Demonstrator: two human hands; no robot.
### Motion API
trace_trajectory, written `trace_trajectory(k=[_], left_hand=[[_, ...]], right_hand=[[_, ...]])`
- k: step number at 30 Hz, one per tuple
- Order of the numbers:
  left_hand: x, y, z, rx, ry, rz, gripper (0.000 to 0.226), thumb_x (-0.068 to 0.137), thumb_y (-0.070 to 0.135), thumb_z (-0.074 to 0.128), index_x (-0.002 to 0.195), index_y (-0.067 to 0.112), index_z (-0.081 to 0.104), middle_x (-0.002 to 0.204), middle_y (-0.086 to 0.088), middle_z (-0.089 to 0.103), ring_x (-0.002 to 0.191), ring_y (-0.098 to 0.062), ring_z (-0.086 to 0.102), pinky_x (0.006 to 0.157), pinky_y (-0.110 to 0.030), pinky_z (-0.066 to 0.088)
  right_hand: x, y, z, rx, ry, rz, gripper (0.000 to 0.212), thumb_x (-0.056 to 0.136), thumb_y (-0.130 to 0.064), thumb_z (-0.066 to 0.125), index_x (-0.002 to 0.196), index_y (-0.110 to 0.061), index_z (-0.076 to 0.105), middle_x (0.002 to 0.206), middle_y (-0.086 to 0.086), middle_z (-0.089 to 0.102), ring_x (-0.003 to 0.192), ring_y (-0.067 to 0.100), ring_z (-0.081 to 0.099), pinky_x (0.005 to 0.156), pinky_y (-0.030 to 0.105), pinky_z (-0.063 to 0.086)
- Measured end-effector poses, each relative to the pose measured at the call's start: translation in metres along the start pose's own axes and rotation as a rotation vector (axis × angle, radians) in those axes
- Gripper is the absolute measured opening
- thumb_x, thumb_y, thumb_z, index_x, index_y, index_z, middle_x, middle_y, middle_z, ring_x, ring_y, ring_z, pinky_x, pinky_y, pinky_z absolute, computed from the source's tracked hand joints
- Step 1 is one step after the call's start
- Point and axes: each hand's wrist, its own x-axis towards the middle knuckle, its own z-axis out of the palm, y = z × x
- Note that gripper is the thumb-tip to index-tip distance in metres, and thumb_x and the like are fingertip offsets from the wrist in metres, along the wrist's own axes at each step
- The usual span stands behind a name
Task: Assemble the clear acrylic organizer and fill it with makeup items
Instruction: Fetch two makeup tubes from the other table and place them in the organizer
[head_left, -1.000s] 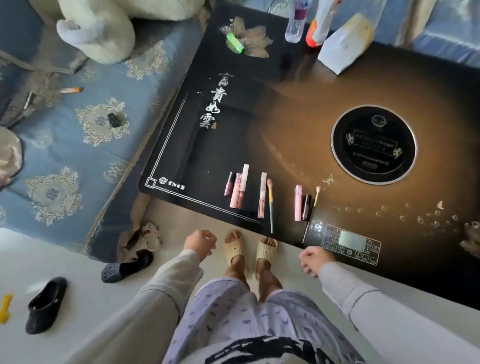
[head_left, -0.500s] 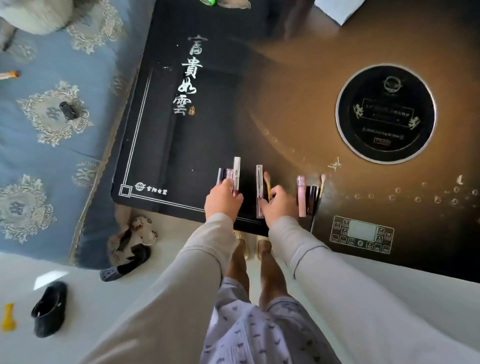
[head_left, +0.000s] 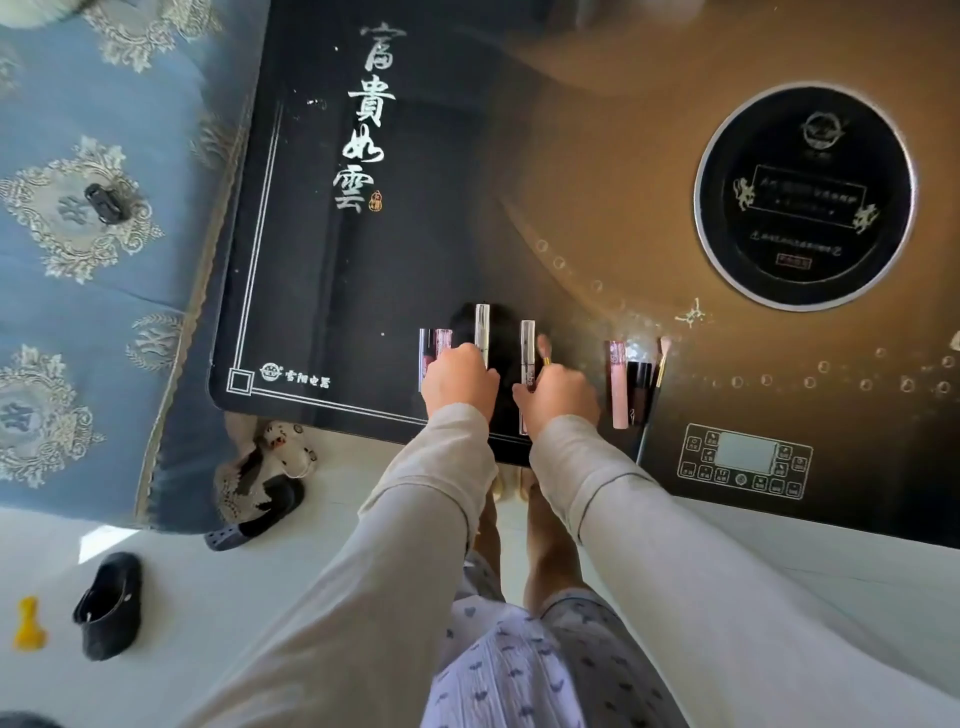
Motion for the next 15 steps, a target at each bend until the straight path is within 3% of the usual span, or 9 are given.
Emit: trace_trajectory(k=[7, 11, 15], left_hand=[[-0.016, -0.012, -0.01, -0.09, 0.004, 0.007, 0.021, 0.086, 0.018, 0.049, 0.091, 0.002, 0.063, 0.095, -0.018, 0.065, 0.09, -0.036, 0.059, 0.071, -0.033, 0.043], [-0.044, -0.036, -0.015, -0.186, -0.03, 0.017, 0.022, 0.086, 0.026, 0.053, 0.082, 0.008, 0.064, 0.075, -0.008, 0.059, 0.067, -0.026, 0.052, 0.064, -0.028, 0.042], [-0.078, -0.065, -0.016, -0.289, -0.059, -0.011, 0.026, 0.084, 0.022, 0.056, 0.059, 0.014, 0.051, 0.065, -0.004, 0.056, 0.064, -0.023, 0.051, 0.055, -0.024, 0.037]], right_hand=[[-0.019, 0.012, -0.008, 0.141, 0.006, 0.013, 0.022, 0.084, -0.027, 0.058, 0.091, -0.008, 0.067, 0.086, 0.011, 0.066, 0.082, 0.03, 0.063, 0.062, 0.026, 0.04], [-0.036, 0.039, -0.021, 0.249, 0.045, -0.059, 0.021, 0.083, -0.024, 0.062, 0.089, -0.005, 0.067, 0.093, 0.011, 0.063, 0.084, 0.027, 0.061, 0.065, 0.024, 0.038], [-0.053, 0.079, -0.033, 0.445, -0.038, -0.05, 0.01, 0.085, -0.012, 0.06, 0.079, -0.003, 0.062, 0.085, 0.019, 0.065, 0.07, 0.029, 0.06, 0.064, 0.031, 0.051]])
